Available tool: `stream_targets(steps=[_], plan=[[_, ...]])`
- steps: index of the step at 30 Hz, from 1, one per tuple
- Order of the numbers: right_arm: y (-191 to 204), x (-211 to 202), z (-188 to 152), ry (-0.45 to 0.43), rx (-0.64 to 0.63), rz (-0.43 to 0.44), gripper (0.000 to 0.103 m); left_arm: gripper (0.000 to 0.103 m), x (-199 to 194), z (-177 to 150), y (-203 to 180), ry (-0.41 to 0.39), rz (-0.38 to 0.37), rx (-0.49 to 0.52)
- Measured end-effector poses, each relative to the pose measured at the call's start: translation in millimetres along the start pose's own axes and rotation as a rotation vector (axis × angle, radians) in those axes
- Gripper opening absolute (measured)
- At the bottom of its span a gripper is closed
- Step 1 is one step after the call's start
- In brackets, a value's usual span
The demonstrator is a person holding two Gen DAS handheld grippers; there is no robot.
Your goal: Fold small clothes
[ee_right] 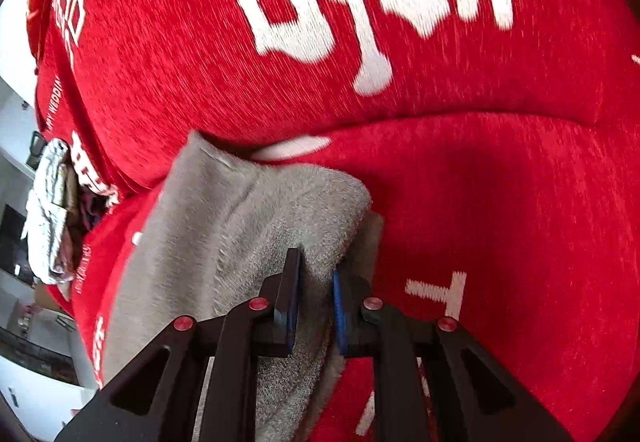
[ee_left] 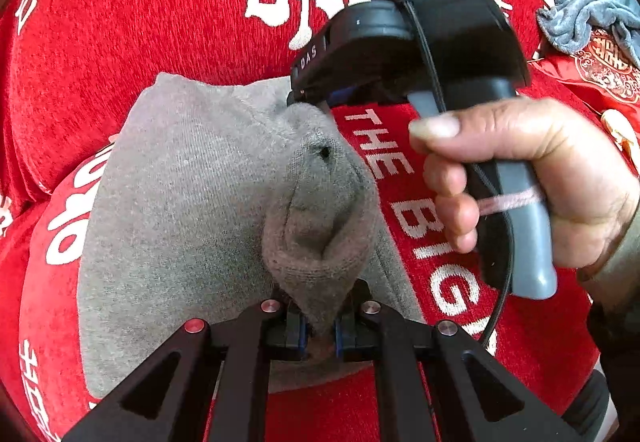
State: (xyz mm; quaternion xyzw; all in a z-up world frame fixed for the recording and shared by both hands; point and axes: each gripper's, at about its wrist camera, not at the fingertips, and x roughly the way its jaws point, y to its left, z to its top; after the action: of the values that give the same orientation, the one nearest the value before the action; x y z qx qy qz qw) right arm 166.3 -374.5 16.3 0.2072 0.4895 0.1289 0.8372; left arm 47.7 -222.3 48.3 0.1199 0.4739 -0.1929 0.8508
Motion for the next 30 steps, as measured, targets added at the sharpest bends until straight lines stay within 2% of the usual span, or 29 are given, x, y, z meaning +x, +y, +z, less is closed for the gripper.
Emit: stream_targets(steps=[4,5,6,8,10,11,16,21,24,26,27,28,29,30], plan=[[0.4,-8.0,1.7,-0.023,0.024,-0.004,0.016,0.011,-1.6,0.4,1.9,0.006,-0.02,-0.011],[0.4,-10.4,2.5,-0.013,0.034,-0.001,0.017,0.022,-1.5,0.8,2.7,0.013,-0.019,-0.015],[0.2,-12.8,3.2,-0.003,0.046,-0.007,0.022,0.051,-1.0,1.4,3.8,0.025,-0.039,-0.024],[1.8,-20.9,3.4,0.01,0.059,-0.017,0.031,0.072,-3.1,2.0,6.4,0.028,-0.054,-0.052],[6.7,-34.5,1.2,-0.01,0.052,-0.011,0.045,0.073,-9.0,0.4,5.3,0.007,-0.039,-0.056],[9.5,-42.7,-0.8,-0.029,0.052,-0.007,0.047,0.073,-10.8,-0.3,4.6,0.011,-0.045,-0.053],[39.2,-79.6,-14.9,-0.106,0.002,0.102,0.048,0.072,-26.6,-9.6,13.7,0.015,-0.082,-0.062],[68.5,-71.2,-32.9,-0.039,-0.077,0.222,0.048,0.072,-53.5,-23.7,39.8,-0.026,-0.152,-0.076],[71.8,-53.0,-44.6,0.031,-0.098,0.21,0.048,0.073,-63.2,-25.1,65.5,-0.052,-0.172,-0.134],[64.0,-41.2,-51.2,0.04,-0.1,0.122,0.046,0.073,-63.3,-24.1,86.8,-0.057,-0.177,-0.203],[56.9,-40.1,-52.5,0.037,-0.092,0.097,0.039,0.073,-60.0,-22.6,96.2,-0.055,-0.153,-0.232],[48.7,-39.8,-53.8,0.028,-0.072,0.104,0.033,0.073,-52.0,-21.4,103.7,-0.034,-0.089,-0.252],[42.1,-41.9,-54.6,0.018,-0.046,0.118,0.033,0.073,-39.3,-21.1,109.1,0.016,-0.011,-0.257],[38.1,-45.5,-55.2,0.012,-0.024,0.118,0.033,0.073,-31.2,-24.7,113.0,0.048,0.018,-0.258]])
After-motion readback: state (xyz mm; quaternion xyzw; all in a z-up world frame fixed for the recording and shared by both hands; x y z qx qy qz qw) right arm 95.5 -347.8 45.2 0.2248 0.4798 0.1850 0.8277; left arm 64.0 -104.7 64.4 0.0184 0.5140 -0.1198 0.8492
